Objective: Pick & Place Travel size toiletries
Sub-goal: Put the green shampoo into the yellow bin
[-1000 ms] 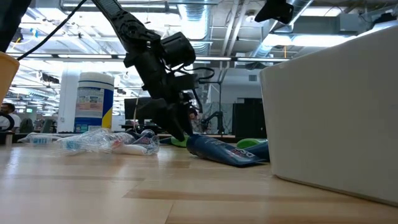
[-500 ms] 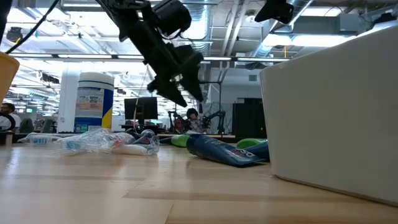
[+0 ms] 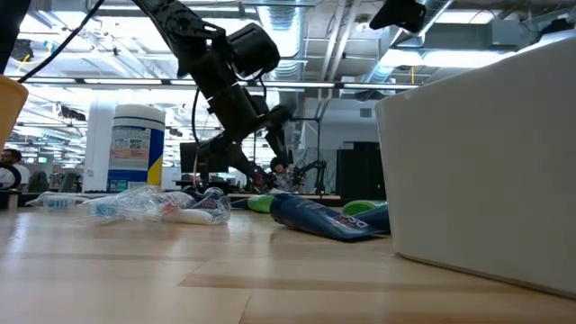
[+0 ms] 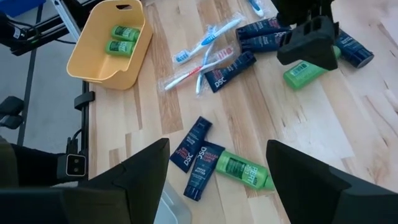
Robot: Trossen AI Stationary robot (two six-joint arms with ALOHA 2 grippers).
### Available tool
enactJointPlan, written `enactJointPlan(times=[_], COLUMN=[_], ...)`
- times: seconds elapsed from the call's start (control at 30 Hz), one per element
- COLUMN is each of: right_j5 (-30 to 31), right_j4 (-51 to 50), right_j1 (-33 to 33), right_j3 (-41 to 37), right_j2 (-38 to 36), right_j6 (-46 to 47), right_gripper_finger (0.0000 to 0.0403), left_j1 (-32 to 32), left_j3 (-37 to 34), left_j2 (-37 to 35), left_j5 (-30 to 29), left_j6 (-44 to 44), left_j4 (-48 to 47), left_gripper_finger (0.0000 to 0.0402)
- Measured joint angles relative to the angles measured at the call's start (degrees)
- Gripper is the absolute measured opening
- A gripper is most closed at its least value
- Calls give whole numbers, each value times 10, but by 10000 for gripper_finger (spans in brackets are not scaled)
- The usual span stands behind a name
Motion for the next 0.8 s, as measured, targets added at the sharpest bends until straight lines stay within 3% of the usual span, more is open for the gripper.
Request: enactJointPlan(times=[0.17,0.37,0.8], right_j5=[0,0,0], right_j4=[0,0,0], right_j1=[0,0,0], right_j3=[0,0,0], right_j2=[0,0,0], right_j6=[0,-1,-1], right_gripper_finger=[260,260,260], left_j1=[-4,-7,-14], left_j3=[1,1,0], left_j2=[14,48,58], left_j5=[2,39,42], left_j6=[-50,-65,-63], left_j4=[2,2,-1], left_gripper_finger=[305,305,305])
